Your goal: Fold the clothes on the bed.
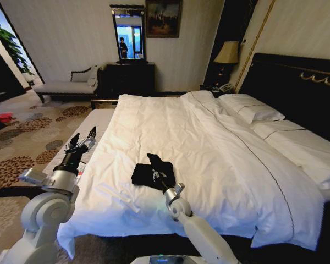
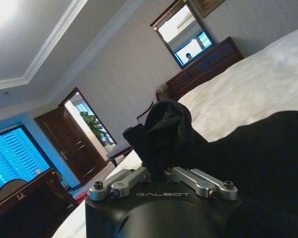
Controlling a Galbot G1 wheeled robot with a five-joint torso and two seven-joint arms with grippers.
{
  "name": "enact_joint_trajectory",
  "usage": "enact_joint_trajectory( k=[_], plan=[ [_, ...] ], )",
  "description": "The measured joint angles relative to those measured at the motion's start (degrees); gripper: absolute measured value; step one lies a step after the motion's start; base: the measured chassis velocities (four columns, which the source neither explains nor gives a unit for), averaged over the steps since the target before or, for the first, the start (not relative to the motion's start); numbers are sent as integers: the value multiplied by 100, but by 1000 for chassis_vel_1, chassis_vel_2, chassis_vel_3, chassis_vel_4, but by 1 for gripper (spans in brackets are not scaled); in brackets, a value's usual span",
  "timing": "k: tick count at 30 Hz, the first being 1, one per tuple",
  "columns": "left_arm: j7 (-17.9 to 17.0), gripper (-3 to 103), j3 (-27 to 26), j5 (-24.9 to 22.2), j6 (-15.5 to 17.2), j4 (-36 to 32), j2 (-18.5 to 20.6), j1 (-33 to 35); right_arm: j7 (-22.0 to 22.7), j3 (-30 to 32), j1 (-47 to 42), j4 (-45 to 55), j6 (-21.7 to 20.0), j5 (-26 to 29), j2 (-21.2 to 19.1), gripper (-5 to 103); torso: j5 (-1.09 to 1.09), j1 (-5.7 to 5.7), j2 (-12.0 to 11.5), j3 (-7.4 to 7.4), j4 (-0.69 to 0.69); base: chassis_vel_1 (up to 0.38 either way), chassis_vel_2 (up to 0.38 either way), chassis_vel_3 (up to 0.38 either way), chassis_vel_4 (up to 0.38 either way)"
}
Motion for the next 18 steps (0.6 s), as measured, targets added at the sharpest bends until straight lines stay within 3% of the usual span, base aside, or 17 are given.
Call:
enact_joint_trajectory(
  k=[18],
  plan=[
    [6, 100, -18, 27, 0, -26, -4, 77, -93, -47, -22, -275, 156, -32, 214, 4, 0, 0, 0, 0, 0, 0, 0, 0, 0]
  ],
)
